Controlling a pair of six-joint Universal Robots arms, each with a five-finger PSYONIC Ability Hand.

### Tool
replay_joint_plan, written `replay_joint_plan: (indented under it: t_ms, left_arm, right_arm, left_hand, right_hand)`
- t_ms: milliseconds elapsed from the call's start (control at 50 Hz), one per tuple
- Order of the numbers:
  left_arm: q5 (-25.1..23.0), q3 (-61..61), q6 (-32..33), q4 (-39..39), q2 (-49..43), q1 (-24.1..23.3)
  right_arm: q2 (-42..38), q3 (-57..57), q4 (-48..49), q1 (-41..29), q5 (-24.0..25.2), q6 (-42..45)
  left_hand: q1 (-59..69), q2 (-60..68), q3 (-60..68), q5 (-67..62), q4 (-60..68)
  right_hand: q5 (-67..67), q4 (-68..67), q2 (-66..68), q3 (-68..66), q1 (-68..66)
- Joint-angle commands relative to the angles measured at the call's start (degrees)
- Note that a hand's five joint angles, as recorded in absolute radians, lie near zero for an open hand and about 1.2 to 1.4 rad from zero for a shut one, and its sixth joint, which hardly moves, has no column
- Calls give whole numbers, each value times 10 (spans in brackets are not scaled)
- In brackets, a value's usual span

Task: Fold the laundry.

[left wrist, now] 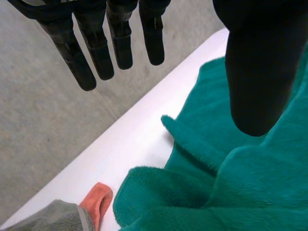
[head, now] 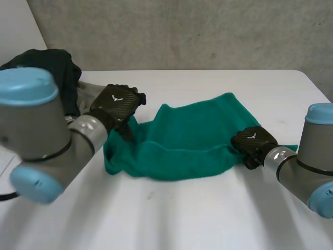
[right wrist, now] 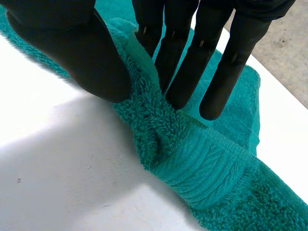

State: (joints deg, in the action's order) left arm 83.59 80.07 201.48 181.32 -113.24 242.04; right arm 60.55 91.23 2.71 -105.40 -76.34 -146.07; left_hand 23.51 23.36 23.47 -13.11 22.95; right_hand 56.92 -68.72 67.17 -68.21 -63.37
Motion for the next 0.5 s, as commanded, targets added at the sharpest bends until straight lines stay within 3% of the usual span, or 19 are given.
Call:
replay_joint_plan:
  t_ms: [20,80,180,320,400,420,500]
  left_arm:
    - [5,-124,27,-90,-142,9]
    - [12,-151,58,-107,-178,10]
    - [39,-182,104,-72,-218,12]
    - [38,-185,123,-61,-232,15]
    - [40,-180,131,-67,-231,15]
    - [44,-176,133,-68,-225,16]
    - [46,-163,135,-69,-211,13]
  right_arm:
    - [0,10,-1,1,0,11]
    - [0,13,0,1,2,18]
    - [1,18,-1,1,3,26]
    - [3,18,-1,2,2,29]
    - [11,18,-1,2,2,29]
    - [14,18,-1,2,2,29]
    - [24,10,-2,5,-1,29]
  left_hand:
    - [104,106,105,-108,110]
    - [106,107,106,-110,111]
    - [92,94,93,-96,98]
    - [160,161,160,-164,165]
    - [366,367,366,-370,372]
    - [517,518,517,-521,522]
    - [565,566,565,-569,570]
  right_hand:
    - [131,-113,128,-118,-166]
    - [131,-113,128,-118,-166]
    - [131,-113,128,-118,-166]
    - [131,-113,128,-118,-166]
    - [131,-113,128,-118,-166]
    - [131,-113,128,-118,-166]
    - [131,-113,128,-118,-166]
